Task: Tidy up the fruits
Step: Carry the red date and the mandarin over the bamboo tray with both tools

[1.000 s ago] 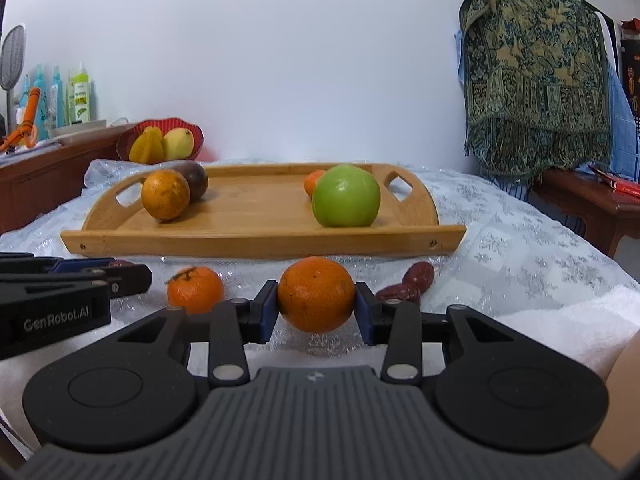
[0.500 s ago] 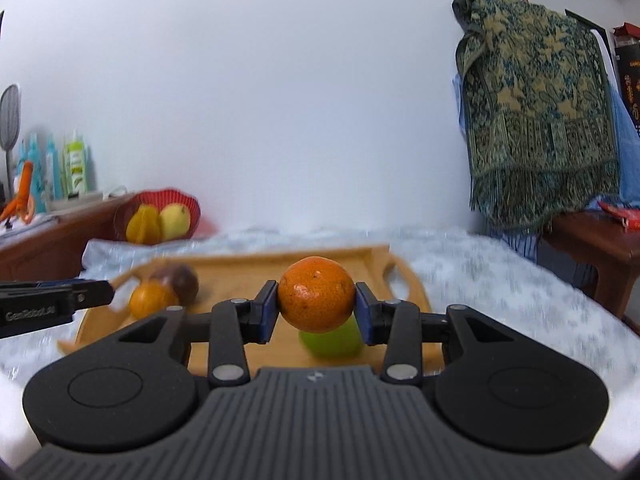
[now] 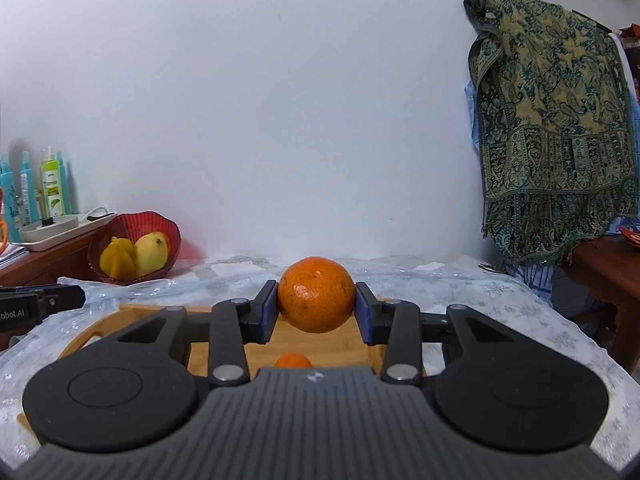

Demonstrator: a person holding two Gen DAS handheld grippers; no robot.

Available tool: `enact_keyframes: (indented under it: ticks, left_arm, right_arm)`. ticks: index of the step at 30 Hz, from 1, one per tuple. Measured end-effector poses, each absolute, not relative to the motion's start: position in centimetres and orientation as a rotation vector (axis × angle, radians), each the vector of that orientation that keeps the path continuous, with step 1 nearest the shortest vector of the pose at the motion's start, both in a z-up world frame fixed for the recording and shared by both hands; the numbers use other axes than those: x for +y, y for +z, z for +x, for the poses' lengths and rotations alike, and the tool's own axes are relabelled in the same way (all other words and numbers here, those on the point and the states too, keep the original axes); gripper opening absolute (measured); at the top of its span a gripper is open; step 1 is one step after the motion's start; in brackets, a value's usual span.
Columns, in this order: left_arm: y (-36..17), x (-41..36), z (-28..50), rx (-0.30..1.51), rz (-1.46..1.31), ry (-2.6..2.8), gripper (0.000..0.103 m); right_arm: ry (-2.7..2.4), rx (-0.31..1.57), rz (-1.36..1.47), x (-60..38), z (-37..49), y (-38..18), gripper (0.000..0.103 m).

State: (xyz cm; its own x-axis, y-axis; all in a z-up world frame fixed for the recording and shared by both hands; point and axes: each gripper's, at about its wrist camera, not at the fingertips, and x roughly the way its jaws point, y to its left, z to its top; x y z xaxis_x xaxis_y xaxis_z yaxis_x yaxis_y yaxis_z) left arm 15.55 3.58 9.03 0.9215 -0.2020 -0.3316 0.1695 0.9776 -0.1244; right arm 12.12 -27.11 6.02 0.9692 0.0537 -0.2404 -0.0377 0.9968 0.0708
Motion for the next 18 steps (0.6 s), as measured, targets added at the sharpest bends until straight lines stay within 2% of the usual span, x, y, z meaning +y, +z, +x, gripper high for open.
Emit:
enact_keyframes:
  ticks: [6, 13, 18]
  left_arm:
    - [8.4, 3.3, 20.5, 0.417, -0.110, -0.186, 0.025]
    - [7.0, 2.2, 24.8, 0.485, -0.107, -0.189, 0.025]
    - [6.0, 2.4, 26.6, 0.537, -0.117, -0.173, 0.025]
  right_arm:
    - [0.069, 0.328, 0.073, -27.4, 16.3, 5.9, 0.044]
    - [0.092, 0.541, 0.146, -28.4, 22.0, 4.4, 0.044]
    - [0.092, 0.627, 0.120, -27.8, 24.4, 3.5, 0.044]
